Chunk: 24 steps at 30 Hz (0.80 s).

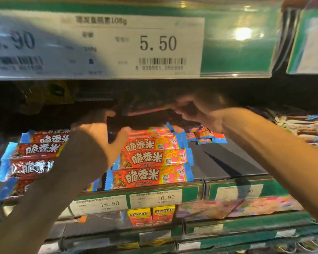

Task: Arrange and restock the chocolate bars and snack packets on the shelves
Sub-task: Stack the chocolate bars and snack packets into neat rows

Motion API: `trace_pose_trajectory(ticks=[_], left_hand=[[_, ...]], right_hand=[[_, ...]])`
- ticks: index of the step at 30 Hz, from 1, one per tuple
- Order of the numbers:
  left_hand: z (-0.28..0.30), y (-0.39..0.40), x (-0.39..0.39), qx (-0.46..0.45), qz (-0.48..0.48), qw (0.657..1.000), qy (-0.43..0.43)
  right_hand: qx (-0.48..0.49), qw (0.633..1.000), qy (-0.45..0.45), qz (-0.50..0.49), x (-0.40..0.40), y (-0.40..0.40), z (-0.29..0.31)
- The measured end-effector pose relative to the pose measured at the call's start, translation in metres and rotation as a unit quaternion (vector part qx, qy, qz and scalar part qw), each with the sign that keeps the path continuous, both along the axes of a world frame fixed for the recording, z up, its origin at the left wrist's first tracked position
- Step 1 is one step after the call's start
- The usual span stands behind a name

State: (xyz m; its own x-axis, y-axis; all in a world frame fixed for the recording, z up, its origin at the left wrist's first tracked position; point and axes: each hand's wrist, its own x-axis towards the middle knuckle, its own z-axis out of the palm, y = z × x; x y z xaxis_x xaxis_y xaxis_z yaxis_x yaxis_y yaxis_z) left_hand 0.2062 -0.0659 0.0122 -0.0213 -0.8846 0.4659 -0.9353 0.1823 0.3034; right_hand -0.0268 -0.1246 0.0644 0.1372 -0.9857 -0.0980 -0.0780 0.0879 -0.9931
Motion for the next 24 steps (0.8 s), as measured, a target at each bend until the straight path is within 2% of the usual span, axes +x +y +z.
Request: trace_pose_trajectory(ticks=[1, 3, 4, 7, 11, 14, 17, 19, 22, 24], left_hand=[[0.000, 0.003, 0.001, -0.035, -0.008, 0.999, 0.028], [0.003, 0.008, -0.003, -0.070, -0.032, 0.997, 0.013], [0.002, 0.011, -0.007, -0.064, -0.052, 0.997, -0.001], [-0.005, 0.019, -0.016, 0.043, -0.062, 0.997, -0.033], [-0.019, 0.021, -0.013, 0.046, -0.100, 0.991, -0.082], [-0.021, 0.020, -0.007, 0.052, -0.111, 0.989, -0.088], [-0.021, 0.017, -0.004, 0.045, -0.127, 0.988, -0.079], [-0.023, 0.014, -0.003, 0.043, -0.139, 0.986, -0.075], [-0.027, 0.013, -0.002, 0.039, -0.142, 0.985, -0.086], [-0.027, 0.014, -0.002, 0.042, -0.143, 0.985, -0.092]], right_hand=[[-0.001, 1.000, 0.027, 0.013, 0.002, 0.010, -0.002], [-0.007, 0.995, 0.094, 0.040, 0.004, 0.022, -0.008], [-0.016, 0.990, 0.131, 0.057, 0.002, 0.023, -0.009], [-0.043, 0.973, 0.217, 0.069, 0.004, 0.032, -0.013], [-0.103, 0.936, 0.330, 0.070, -0.001, 0.035, -0.027], [-0.141, 0.915, 0.379, 0.022, -0.016, 0.020, -0.035], [-0.169, 0.906, 0.385, -0.051, -0.035, -0.002, -0.032], [-0.114, 0.899, 0.424, -0.009, -0.040, -0.008, -0.026], [0.019, 0.928, 0.347, 0.133, -0.028, -0.013, -0.029], [0.056, 0.921, 0.353, 0.158, -0.020, -0.025, -0.036]])
